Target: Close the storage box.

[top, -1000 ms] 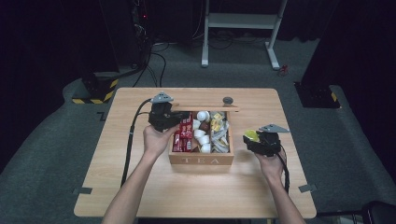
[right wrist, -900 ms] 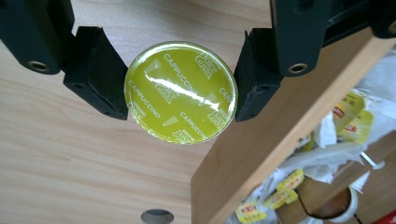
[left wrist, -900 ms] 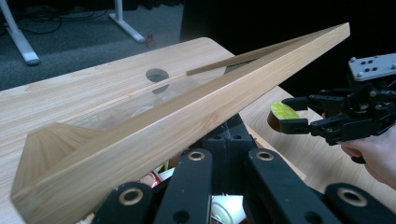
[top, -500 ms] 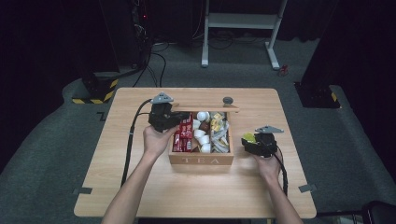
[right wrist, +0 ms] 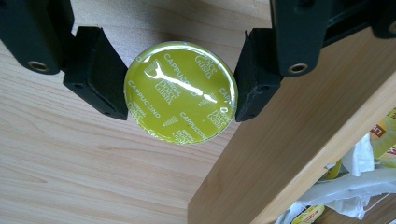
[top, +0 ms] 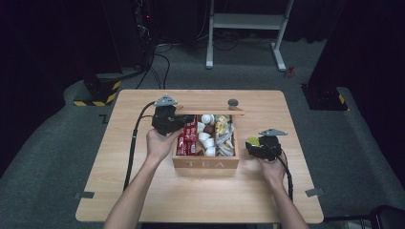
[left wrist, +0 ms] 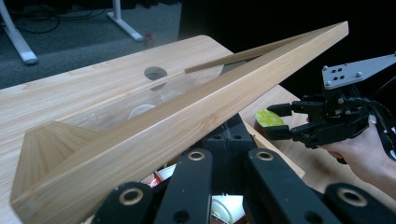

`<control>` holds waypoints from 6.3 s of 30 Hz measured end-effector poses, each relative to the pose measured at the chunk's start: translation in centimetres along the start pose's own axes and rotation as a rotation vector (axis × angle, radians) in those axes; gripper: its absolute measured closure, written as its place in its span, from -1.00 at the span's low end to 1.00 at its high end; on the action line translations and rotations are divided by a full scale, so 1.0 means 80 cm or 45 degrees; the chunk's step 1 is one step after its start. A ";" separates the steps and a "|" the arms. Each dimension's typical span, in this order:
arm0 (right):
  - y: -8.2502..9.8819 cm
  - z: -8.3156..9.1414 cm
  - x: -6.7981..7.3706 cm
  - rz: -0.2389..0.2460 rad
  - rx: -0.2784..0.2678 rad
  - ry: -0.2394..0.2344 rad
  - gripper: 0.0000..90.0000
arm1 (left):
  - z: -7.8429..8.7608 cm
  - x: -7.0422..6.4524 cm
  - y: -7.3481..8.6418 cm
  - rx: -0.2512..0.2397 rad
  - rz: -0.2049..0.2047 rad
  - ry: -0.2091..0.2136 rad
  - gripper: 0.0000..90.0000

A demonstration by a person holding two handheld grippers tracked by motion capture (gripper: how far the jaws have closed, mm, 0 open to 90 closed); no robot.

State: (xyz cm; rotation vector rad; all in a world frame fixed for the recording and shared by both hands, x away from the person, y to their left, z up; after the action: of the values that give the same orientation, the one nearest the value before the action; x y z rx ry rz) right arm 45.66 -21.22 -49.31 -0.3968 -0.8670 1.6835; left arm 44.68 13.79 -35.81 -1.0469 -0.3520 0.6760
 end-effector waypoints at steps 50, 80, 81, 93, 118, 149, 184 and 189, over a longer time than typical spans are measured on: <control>0.004 0.039 -0.011 -0.008 -0.131 -0.099 -0.15 | 0.000 -0.001 0.003 -0.001 -0.004 0.005 1.00; 0.076 0.056 -0.064 -0.065 -0.044 0.070 -0.11 | 0.002 -0.002 0.007 0.007 0.022 0.039 1.00; 0.077 0.055 -0.064 -0.059 -0.038 0.083 -0.12 | 0.002 -0.002 0.007 0.008 0.023 0.040 1.00; 0.089 0.048 -0.070 -0.048 -0.011 0.143 -0.12 | 0.003 -0.005 0.017 0.005 0.045 0.072 1.00; 0.089 0.045 -0.069 -0.059 -0.010 0.236 -0.54 | 0.000 -0.024 0.051 0.035 0.035 0.061 1.00; 0.090 0.046 -0.070 -0.111 0.005 0.218 -0.54 | -0.008 -0.038 0.099 0.036 0.086 0.095 1.00; 0.090 0.046 -0.070 -0.111 0.005 0.218 -0.54 | -0.021 -0.048 0.129 0.135 0.033 0.104 1.00; 0.090 0.046 -0.070 -0.111 0.005 0.218 -0.54 | -0.023 -0.050 0.134 0.148 0.028 0.125 1.00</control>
State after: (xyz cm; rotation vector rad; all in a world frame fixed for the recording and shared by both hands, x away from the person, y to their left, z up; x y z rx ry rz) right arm 39.97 -28.30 -53.01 -0.4861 -0.7442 1.5469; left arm 39.10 13.41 -45.96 -0.9708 -0.2137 0.6547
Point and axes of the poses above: each handheld gripper's, and its own axes: z roughly backward along the jaws, y roughly out of its underside, x roughly to its left, the point moved 1 cm from there along -z, roughly forward along the jaws, and after that the axes turned 11 degrees about -z, right-handed, at the moved point
